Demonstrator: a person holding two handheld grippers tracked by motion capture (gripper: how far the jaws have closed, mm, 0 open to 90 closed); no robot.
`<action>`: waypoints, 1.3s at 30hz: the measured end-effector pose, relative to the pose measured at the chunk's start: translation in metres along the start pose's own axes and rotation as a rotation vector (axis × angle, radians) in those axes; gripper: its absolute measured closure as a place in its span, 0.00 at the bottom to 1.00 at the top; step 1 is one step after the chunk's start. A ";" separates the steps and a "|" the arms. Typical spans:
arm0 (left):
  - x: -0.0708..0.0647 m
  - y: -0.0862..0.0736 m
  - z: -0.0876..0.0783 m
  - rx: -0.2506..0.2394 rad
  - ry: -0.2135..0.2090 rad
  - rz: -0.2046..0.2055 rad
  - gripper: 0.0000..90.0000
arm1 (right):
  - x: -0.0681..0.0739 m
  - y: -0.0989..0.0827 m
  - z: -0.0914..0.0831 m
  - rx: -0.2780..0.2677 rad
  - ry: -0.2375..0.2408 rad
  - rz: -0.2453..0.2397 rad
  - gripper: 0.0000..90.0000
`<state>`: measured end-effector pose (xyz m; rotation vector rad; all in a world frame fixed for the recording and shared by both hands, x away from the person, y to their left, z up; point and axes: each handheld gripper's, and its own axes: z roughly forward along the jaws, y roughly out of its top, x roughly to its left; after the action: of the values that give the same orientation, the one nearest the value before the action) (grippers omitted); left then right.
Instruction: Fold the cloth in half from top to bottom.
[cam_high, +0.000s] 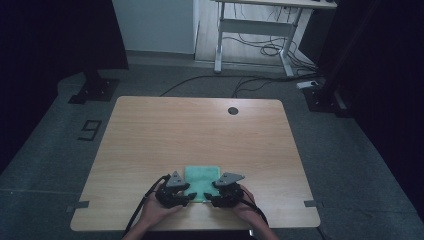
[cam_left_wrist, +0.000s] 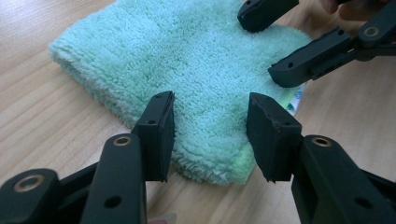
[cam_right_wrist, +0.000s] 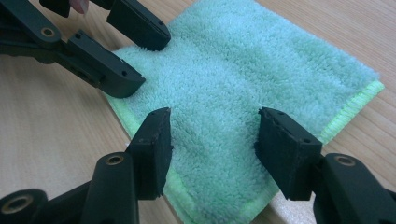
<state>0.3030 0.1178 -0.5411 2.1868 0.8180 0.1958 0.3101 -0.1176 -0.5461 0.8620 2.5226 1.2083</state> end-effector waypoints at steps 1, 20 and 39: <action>0.001 0.001 0.001 0.003 -0.001 0.000 0.58 | 0.000 0.000 0.001 0.002 -0.003 -0.003 0.50; 0.035 0.032 0.028 -0.008 0.026 -0.080 0.60 | -0.037 0.018 0.019 0.004 -0.090 0.063 0.51; 0.064 0.065 0.053 0.006 0.062 -0.119 0.60 | -0.074 0.031 0.034 -0.022 -0.143 0.127 0.53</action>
<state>0.4053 0.0922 -0.5389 2.1392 0.9807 0.2026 0.3970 -0.1237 -0.5482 1.0776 2.3681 1.1637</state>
